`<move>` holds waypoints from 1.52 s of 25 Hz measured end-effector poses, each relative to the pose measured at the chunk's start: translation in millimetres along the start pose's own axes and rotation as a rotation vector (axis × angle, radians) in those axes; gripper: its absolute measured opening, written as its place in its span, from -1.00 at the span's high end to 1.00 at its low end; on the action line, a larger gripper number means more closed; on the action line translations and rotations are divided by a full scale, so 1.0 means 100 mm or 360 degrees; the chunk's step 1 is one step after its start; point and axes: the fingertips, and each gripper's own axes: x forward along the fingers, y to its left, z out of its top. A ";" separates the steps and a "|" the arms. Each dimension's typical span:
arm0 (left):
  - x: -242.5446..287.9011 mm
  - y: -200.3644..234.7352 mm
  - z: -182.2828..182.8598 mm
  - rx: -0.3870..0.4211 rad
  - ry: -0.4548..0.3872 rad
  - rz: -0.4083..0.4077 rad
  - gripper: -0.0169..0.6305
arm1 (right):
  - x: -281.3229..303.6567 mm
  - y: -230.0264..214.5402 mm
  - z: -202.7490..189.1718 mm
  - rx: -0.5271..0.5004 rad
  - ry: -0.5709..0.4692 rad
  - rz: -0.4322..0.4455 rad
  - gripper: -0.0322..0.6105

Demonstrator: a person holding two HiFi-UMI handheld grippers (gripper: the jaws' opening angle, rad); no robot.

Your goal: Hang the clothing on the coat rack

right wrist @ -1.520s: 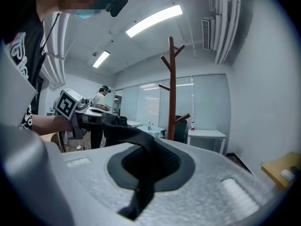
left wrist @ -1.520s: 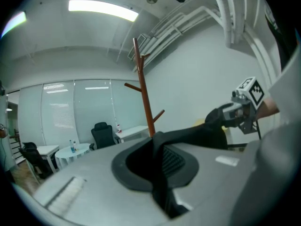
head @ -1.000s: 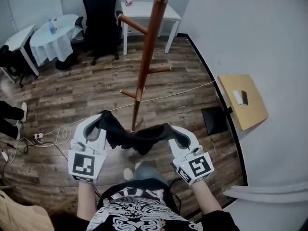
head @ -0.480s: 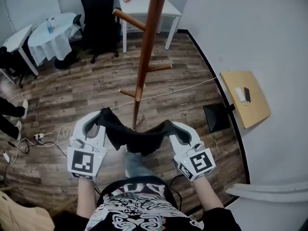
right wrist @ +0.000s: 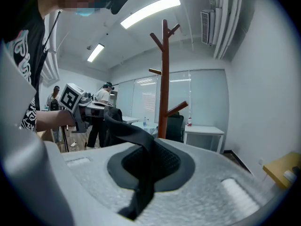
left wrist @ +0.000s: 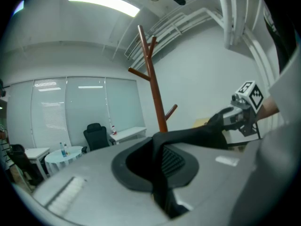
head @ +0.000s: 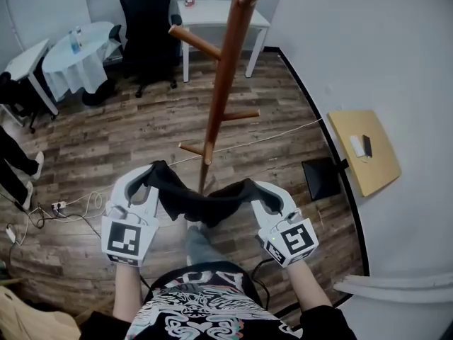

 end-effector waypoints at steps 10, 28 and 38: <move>0.38 0.21 0.02 -0.0038 0.0025 -0.0006 0.95 | 0.35 -0.31 0.06 -0.0010 -0.0005 -0.0012 0.88; 0.94 0.50 0.07 0.0085 -0.0016 -0.0121 0.95 | 0.84 -0.80 0.15 0.0006 -0.0023 -0.0127 0.88; 1.40 0.60 -0.08 0.0124 0.0027 -0.0233 0.95 | 1.17 -1.02 -0.05 0.0035 0.0047 -0.0141 0.88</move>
